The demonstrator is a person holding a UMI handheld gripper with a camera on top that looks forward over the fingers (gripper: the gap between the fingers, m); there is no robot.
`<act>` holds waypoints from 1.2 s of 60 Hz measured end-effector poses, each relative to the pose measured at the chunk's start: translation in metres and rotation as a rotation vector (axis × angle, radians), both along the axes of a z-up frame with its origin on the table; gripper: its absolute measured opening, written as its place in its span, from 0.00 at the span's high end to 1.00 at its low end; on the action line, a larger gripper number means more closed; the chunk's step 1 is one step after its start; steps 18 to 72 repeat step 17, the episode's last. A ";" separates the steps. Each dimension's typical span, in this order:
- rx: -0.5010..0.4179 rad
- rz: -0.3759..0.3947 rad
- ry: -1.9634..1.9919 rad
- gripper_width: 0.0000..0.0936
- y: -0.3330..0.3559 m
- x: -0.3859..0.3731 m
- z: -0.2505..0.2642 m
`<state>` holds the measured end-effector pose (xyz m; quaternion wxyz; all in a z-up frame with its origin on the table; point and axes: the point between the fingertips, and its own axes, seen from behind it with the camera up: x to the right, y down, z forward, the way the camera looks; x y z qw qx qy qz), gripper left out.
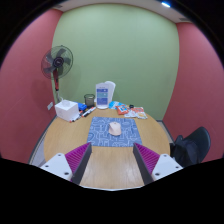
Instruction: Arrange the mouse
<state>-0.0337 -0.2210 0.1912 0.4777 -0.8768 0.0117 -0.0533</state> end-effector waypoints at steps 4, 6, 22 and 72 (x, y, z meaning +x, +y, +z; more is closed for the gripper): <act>0.008 0.001 -0.013 0.10 -0.019 -0.005 0.006; 0.011 -0.002 -0.016 0.10 -0.028 -0.008 0.010; 0.008 -0.009 -0.027 0.10 -0.052 -0.013 0.020; 0.008 -0.009 -0.027 0.10 -0.052 -0.013 0.020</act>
